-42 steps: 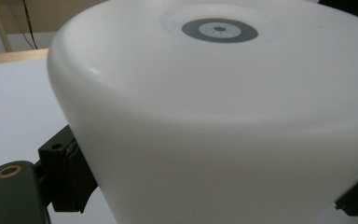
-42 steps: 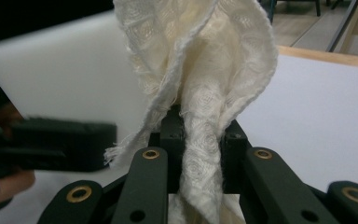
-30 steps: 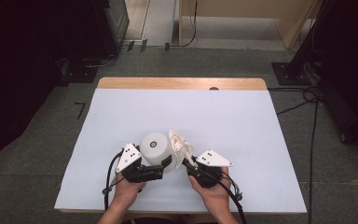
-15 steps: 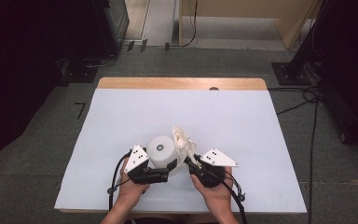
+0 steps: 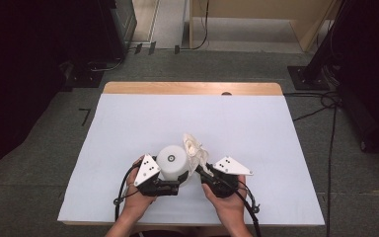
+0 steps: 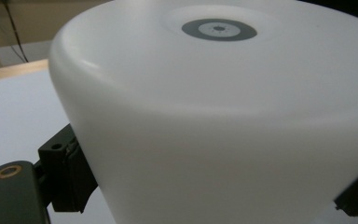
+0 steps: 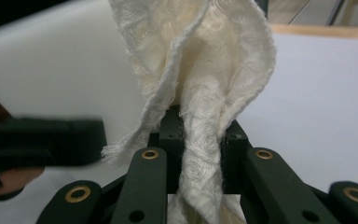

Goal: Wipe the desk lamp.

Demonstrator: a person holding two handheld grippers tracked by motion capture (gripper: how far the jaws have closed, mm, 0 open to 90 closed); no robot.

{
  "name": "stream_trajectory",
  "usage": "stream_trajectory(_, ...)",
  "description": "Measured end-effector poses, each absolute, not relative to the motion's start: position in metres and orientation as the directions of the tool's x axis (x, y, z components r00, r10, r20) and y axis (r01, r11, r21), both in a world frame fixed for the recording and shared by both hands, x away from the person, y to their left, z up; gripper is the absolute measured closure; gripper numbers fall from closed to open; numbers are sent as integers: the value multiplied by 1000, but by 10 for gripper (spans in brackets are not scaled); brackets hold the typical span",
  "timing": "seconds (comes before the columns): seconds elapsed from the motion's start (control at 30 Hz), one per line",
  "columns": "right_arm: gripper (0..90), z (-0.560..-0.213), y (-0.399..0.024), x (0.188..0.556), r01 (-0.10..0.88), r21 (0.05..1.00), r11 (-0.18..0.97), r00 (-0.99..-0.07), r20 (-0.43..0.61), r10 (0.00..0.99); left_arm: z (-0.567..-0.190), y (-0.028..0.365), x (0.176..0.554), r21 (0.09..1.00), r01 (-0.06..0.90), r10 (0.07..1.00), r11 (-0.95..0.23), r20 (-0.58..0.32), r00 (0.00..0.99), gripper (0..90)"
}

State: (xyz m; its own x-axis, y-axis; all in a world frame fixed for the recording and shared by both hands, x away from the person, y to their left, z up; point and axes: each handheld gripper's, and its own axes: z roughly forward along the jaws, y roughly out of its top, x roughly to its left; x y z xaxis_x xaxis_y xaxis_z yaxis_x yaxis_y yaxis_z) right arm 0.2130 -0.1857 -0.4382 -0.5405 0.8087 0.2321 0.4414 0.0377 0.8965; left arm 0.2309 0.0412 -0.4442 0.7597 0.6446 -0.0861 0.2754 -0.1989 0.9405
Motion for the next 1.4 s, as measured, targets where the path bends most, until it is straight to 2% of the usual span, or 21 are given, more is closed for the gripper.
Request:
stream_trajectory(0.03, 765, -435, -184, 209, 408, 911, 56, -534, 189, 824, -445, 39, 229, 940, 275, 632, -201, -90, 770, 84)
stream_trajectory(0.1, 765, -434, -183, 207, 399, 915, 57, -532, 180, 828, -444, 38, 228, 942, 272, 640, -197, -87, 764, 84)
stream_trajectory(0.2, 765, -436, -183, 208, 410, 910, 57, -536, 189, 823, -442, 41, 229, 945, 274, 643, -178, -99, 759, 84)
stream_trajectory(0.4, 765, -456, -175, 212, 471, 876, 105, -544, 194, 817, -432, 57, 231, 955, 291, 646, -52, -190, 739, 84)
stream_trajectory(0.63, 765, -449, -176, 211, 458, 885, 83, -542, 204, 815, -438, 51, 231, 954, 292, 644, -74, -178, 744, 84)
stream_trajectory(0.8, 769, -435, -186, 211, 416, 908, 55, -542, 199, 817, -446, 40, 230, 951, 274, 634, -145, -123, 763, 84)
stream_trajectory(0.97, 771, -436, -190, 213, 421, 905, 58, -534, 196, 823, -444, 46, 233, 968, 236, 624, -83, -134, 770, 84)
stream_trajectory(1.13, 771, -437, -199, 217, 426, 904, 35, -502, 204, 840, -449, 59, 244, 973, 219, 677, -67, -117, 727, 84)
stream_trajectory(1.4, 770, -435, -211, 219, 417, 908, 20, -479, 201, 855, -478, 65, 259, 943, 278, 780, -182, -34, 625, 84)
